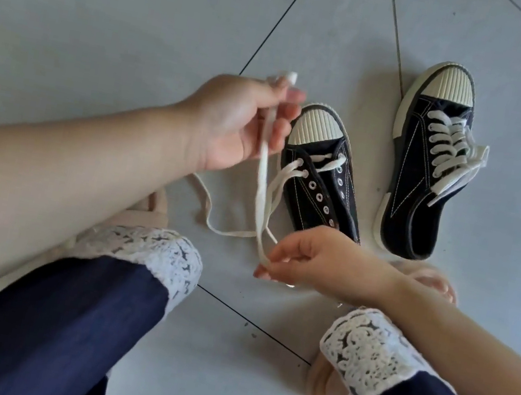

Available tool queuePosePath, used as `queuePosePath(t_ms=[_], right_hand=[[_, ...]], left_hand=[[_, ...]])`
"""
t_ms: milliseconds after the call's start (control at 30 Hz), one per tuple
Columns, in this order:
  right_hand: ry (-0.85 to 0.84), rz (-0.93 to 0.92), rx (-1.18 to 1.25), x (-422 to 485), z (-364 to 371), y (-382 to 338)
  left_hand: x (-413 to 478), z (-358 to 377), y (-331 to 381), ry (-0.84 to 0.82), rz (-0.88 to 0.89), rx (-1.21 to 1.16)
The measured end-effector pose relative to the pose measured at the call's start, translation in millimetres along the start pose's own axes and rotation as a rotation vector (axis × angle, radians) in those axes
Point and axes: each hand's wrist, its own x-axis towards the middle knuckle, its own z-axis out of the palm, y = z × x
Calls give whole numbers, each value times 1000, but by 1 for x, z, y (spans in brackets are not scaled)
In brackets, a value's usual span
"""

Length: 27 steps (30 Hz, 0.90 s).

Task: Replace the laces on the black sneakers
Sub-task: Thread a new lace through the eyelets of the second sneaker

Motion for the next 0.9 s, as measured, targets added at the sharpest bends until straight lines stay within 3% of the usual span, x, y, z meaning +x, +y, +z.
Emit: queuePosePath(t_ms=[67, 167, 233, 400, 733, 900], right_hand=[[127, 2, 205, 3, 1, 2], [189, -52, 1001, 4, -16, 0], [187, -115, 1156, 5, -28, 1], [322, -146, 1043, 5, -36, 7], [560, -199, 906, -2, -58, 18], [707, -175, 620, -4, -55, 11]], left_hand=[[-4, 4, 0, -43, 53, 151], [-19, 10, -21, -209, 19, 457], [-27, 14, -38, -215, -13, 641], [-28, 8, -54, -90, 17, 879], [-18, -19, -50, 7, -63, 833], [-12, -15, -37, -26, 102, 1159]])
